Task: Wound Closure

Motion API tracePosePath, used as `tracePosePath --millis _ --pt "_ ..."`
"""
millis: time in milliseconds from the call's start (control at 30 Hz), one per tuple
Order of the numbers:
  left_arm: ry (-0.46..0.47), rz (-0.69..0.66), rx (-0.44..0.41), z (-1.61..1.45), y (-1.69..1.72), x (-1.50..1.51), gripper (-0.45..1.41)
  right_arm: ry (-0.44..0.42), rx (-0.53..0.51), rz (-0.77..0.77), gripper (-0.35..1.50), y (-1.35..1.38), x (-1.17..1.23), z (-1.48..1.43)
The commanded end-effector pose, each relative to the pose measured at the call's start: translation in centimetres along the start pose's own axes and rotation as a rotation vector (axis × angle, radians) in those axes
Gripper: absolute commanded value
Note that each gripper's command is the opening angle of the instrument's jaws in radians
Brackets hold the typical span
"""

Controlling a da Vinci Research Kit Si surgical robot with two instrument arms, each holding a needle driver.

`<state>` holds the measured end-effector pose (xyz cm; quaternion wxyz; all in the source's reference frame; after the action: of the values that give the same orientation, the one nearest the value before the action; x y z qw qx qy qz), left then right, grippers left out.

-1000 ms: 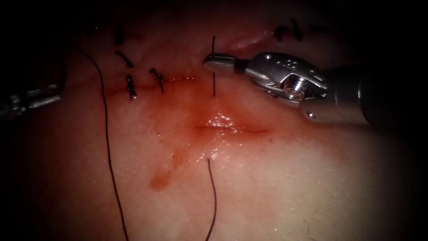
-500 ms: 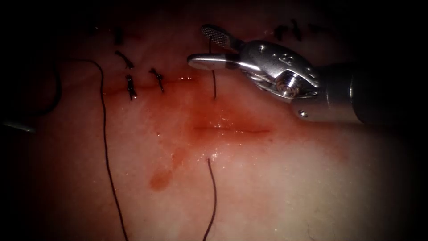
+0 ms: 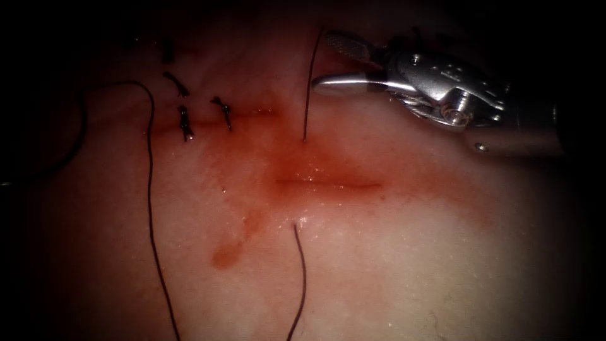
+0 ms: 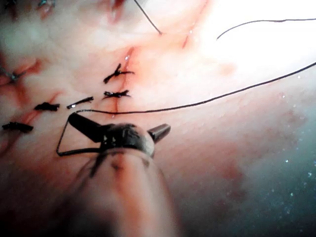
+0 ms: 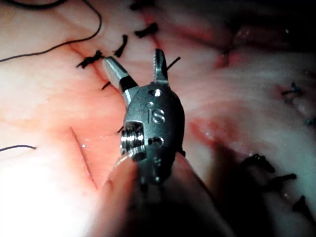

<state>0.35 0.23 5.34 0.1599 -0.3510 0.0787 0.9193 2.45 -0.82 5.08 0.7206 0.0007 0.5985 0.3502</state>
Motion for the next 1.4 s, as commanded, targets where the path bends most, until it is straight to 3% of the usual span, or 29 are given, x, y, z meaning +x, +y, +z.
tracePosePath --millis 33,267,367,467,567,767,1000,1133,1267,1400 --pt "0.017 0.027 0.04 0.07 0.07 0.19 1.4 -0.002 0.009 -0.038 1.48 0.11 0.04 0.0" --pt "0.131 0.136 0.068 0.29 0.44 0.76 1.26 -0.081 0.032 -0.168 1.48 0.27 0.09 -0.25" --pt "0.178 0.17 0.069 0.64 0.7 0.94 1.25 -0.071 0.084 -0.177 1.48 0.23 0.16 -0.38" --pt "0.266 0.345 0.026 1.07 0.96 1.03 1.08 -0.044 0.133 -0.148 1.48 0.14 0.23 -0.42" --pt "0.343 0.452 -0.042 1.43 1.18 1.1 1.06 -0.046 0.152 -0.073 1.45 0.1 0.31 -0.44" --pt "0.385 0.555 -0.188 1.87 1.57 1.05 1.06 -0.078 0.174 -0.037 1.46 -0.01 0.41 -0.47" --pt "0.464 0.598 -0.233 2.02 1.75 1.12 1.01 -0.082 0.181 -0.039 1.46 -0.04 0.41 -0.49" --pt "0.535 0.684 -0.339 2.1 2.17 1.23 0.98 -0.112 0.229 -0.077 1.46 -0.2 0.19 -0.67" --pt "0.522 0.754 -0.433 2.15 2.41 1.19 0.96 -0.111 0.242 -0.079 1.46 -0.18 0.19 -0.75" --pt "0.515 0.781 -0.476 2.14 2.5 1.15 0.96 -0.113 0.239 -0.077 1.48 -0.17 0.2 -0.75"
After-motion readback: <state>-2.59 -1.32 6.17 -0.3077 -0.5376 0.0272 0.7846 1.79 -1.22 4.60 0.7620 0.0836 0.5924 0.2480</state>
